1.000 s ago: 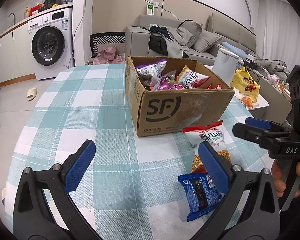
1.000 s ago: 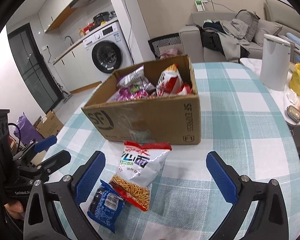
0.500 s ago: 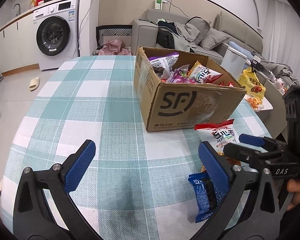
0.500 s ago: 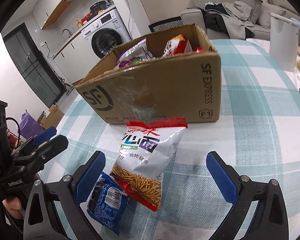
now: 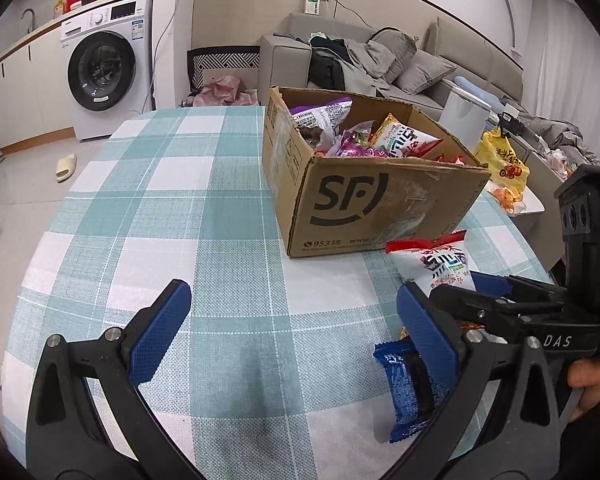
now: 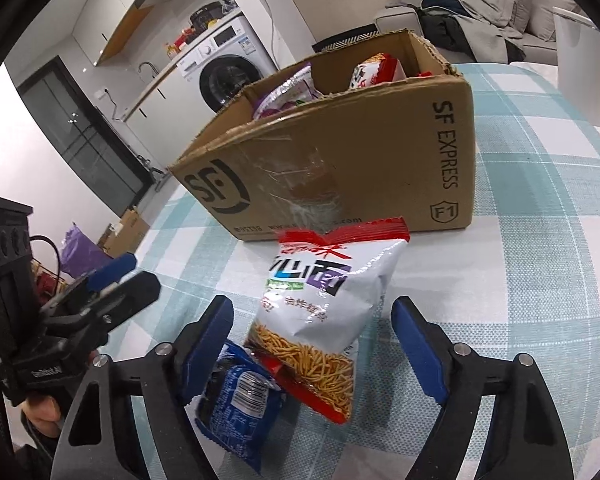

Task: Organize snacks
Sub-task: 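Grasp the blue biscuit packet with the left tool while the right tool grasps the white noodle bag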

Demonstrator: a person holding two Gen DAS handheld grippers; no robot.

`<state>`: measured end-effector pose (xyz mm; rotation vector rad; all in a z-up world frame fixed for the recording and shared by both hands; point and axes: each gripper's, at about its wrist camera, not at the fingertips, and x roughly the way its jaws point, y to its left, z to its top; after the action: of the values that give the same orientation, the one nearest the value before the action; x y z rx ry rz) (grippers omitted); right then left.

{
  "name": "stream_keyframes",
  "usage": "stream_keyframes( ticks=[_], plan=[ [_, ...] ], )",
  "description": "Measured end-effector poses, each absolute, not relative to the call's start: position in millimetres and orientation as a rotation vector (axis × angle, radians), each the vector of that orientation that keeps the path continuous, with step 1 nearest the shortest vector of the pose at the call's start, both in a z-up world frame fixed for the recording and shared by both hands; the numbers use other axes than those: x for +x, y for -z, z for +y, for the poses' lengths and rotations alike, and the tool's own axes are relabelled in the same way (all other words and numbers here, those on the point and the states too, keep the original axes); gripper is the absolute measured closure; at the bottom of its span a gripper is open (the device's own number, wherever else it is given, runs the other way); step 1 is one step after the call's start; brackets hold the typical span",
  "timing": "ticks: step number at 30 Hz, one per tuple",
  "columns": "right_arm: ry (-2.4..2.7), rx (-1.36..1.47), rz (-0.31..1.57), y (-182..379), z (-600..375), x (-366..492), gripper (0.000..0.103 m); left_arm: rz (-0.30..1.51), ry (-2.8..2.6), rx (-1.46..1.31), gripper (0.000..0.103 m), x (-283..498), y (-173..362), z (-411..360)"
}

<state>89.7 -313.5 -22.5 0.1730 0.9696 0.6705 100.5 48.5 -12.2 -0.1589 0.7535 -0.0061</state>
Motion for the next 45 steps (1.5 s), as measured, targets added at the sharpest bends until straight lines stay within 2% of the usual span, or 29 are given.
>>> stream_keyframes(
  ticks=[4,10,36,42,45],
  plan=[
    [-0.67,0.18,0.964,21.5,-316.9,89.1,0.04,0.761,0.014,-0.153,0.001,100.9,13.6,45.6],
    [-0.674,0.186,0.944,16.9,-321.9,88.9,0.055,0.774,0.032,-0.134,0.001,101.1,16.4,38.6],
    [-0.651,0.17,0.894,0.5,-339.5,86.3,0.057,0.947,0.234,-0.024,0.001,96.1,45.2,-23.4],
    [-0.64,0.162,0.897,2.3,-339.7,87.3,0.057,0.98,0.252,-0.01,0.009,95.0,55.4,-32.7],
    [-0.636,0.16,0.896,2.4,-340.5,87.7,0.057,0.983,0.267,-0.01,0.02,94.2,56.9,-33.5]
  ],
)
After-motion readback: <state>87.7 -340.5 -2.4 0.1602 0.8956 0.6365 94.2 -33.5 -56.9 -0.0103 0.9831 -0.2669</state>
